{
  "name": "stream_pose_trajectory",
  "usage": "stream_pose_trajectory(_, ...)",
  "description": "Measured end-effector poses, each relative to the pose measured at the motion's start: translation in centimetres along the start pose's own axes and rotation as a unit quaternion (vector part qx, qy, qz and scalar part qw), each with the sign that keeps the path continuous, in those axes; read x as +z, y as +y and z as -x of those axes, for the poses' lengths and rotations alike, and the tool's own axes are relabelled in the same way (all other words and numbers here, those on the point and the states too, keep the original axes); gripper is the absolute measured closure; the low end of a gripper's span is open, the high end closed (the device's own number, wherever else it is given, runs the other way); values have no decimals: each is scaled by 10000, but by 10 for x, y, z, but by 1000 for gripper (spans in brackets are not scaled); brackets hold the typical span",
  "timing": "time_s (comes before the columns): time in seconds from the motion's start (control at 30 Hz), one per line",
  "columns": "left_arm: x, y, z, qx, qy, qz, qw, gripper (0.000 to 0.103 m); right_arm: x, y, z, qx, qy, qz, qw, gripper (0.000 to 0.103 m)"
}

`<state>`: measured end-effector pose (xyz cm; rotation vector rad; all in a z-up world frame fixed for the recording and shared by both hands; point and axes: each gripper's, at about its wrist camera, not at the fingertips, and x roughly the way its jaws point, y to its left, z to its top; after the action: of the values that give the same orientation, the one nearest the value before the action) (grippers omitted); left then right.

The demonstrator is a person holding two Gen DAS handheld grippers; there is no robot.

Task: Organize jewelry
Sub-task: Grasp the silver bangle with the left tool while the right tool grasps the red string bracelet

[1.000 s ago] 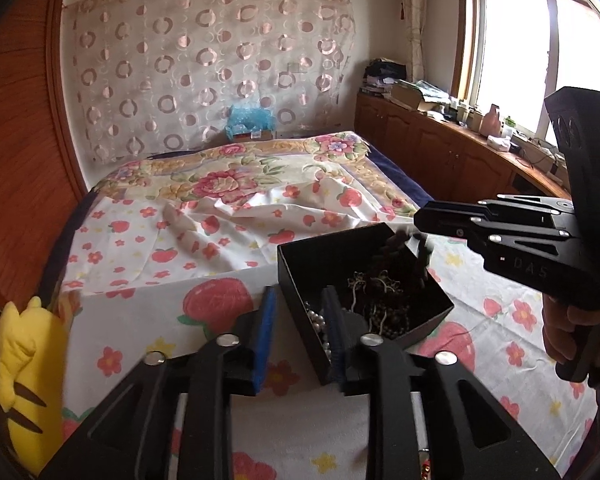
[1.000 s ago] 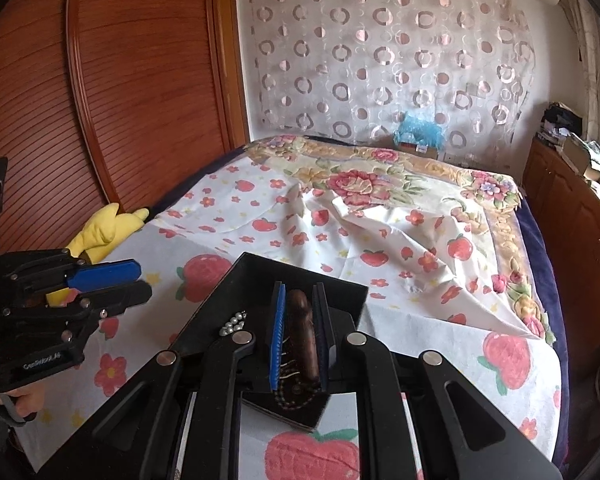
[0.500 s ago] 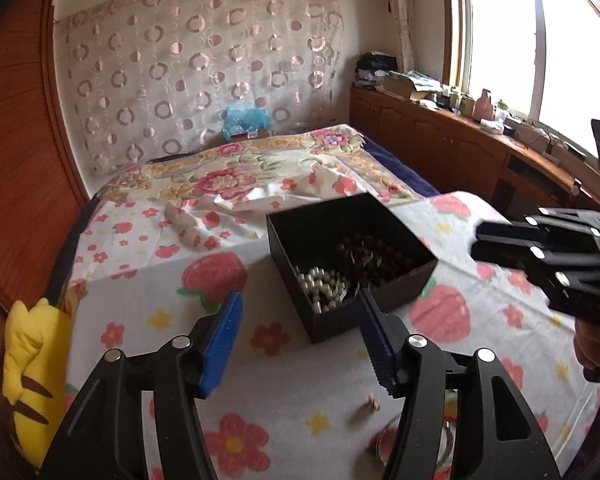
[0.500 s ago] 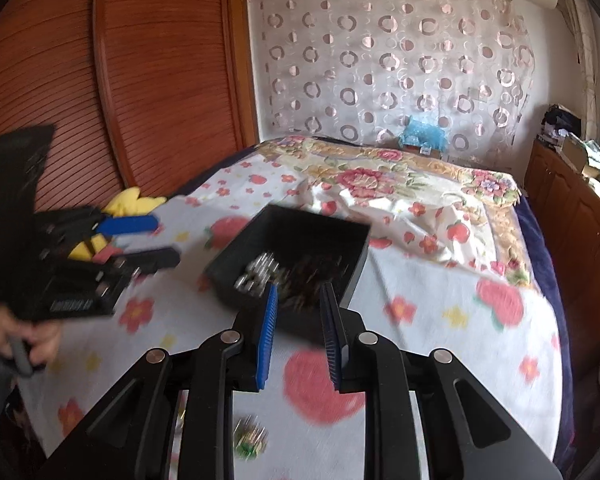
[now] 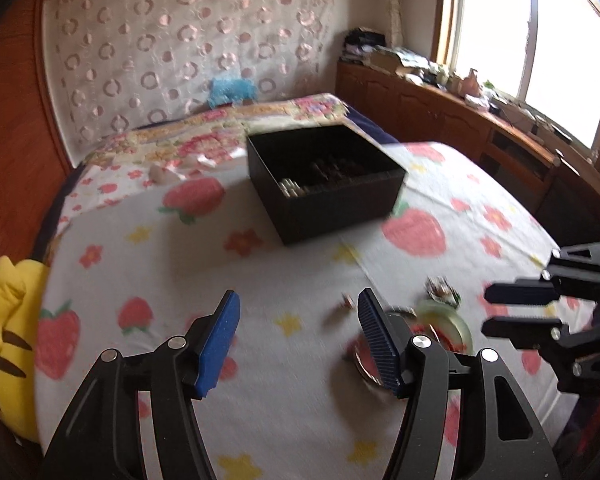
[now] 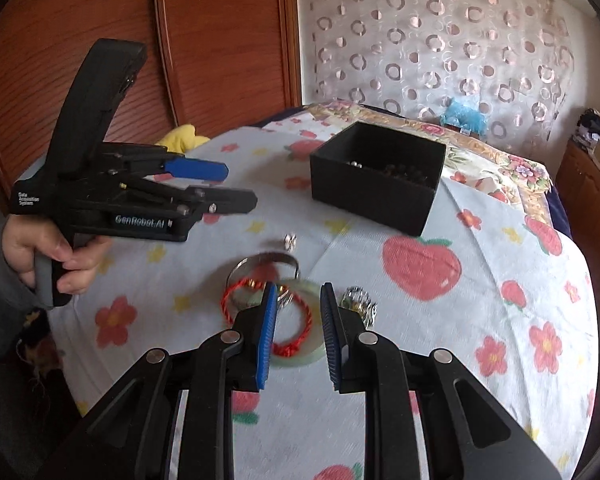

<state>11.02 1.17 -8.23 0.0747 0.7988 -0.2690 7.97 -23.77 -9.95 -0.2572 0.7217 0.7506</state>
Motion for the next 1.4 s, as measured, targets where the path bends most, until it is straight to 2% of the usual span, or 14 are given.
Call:
stream_pose_trajectory(0.07, -5, -5, -4, -83, 118, -55, 9999, 45, -3, 1, 2, 51, 12, -67, 10000, 79)
stream_pose_trajectory(0.13, -10, -8, -8, -145, 222, -86, 9996, 49, -3, 1, 4, 95, 34, -78, 9999, 79)
stream_pose_trajectory(0.2, -13, -11, -13, -229, 368, -89, 9990, 60, -5, 2, 4, 117, 65, -67, 9999, 79)
stream_pose_trajectory(0.4, -19, -15, -19, -612, 603, 67, 9963, 75, -12, 1, 4, 170, 122, -96, 9997, 79)
stream_pose_trajectory(0.67, -19, -23, -29, -603, 745, -16, 9954, 93, -14, 14, -1, 321, 258, 167, 9990, 78)
stream_pose_trajectory(1.03, -18, -19, -30, -604, 729, 45, 9955, 94, -11, 26, -19, 411, 534, 519, 9964, 78)
stream_pose_trajectory(1.37, -16, -15, -32, -576, 708, 72, 9958, 94, -13, 30, -28, 241, 647, 767, 9947, 79)
stream_pose_trajectory(1.4, -15, -15, -32, -565, 704, 61, 9959, 94, -13, 30, -27, 257, 635, 760, 9948, 83)
